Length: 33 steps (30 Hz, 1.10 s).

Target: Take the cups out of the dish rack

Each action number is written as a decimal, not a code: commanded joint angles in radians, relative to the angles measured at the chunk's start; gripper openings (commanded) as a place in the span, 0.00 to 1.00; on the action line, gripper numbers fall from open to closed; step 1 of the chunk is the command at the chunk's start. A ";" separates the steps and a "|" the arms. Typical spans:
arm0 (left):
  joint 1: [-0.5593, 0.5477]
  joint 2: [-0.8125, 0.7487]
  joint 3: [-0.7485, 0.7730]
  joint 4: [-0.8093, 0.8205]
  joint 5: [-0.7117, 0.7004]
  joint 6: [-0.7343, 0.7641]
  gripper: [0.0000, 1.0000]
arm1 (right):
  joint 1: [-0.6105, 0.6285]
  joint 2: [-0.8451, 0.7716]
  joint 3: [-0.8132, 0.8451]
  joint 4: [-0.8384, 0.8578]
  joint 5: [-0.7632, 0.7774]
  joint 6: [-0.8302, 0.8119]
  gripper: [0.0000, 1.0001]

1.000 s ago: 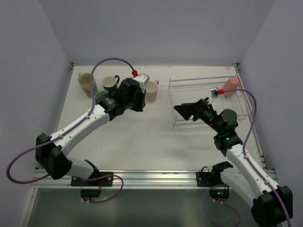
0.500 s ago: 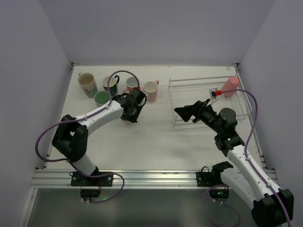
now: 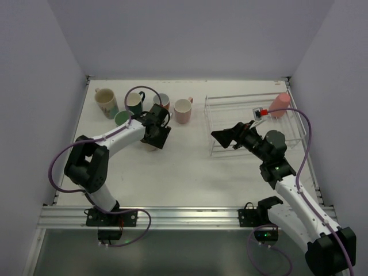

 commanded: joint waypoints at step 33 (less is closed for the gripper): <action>-0.004 -1.036 -0.395 0.504 0.281 -0.067 1.00 | -0.284 0.470 0.493 -0.337 0.724 -0.277 0.96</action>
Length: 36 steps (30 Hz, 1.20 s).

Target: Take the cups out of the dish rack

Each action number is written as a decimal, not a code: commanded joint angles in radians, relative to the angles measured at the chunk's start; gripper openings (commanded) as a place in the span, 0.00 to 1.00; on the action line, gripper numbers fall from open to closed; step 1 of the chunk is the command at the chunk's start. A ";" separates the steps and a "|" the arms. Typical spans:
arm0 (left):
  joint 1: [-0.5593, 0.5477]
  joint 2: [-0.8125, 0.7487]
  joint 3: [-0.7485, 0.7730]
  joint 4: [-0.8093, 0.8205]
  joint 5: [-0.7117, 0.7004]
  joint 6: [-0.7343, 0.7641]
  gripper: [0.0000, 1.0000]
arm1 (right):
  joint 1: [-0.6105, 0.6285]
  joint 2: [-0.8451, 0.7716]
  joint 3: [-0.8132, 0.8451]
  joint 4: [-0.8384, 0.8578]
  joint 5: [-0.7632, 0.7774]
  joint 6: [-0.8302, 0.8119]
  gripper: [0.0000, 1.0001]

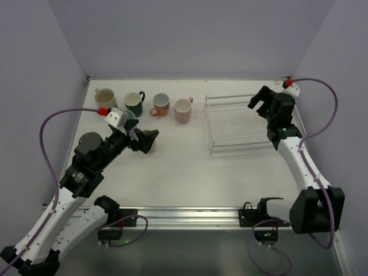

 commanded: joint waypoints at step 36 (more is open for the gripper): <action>-0.067 -0.160 -0.137 0.061 -0.107 0.023 1.00 | -0.208 0.699 0.597 -0.149 0.271 -0.191 0.81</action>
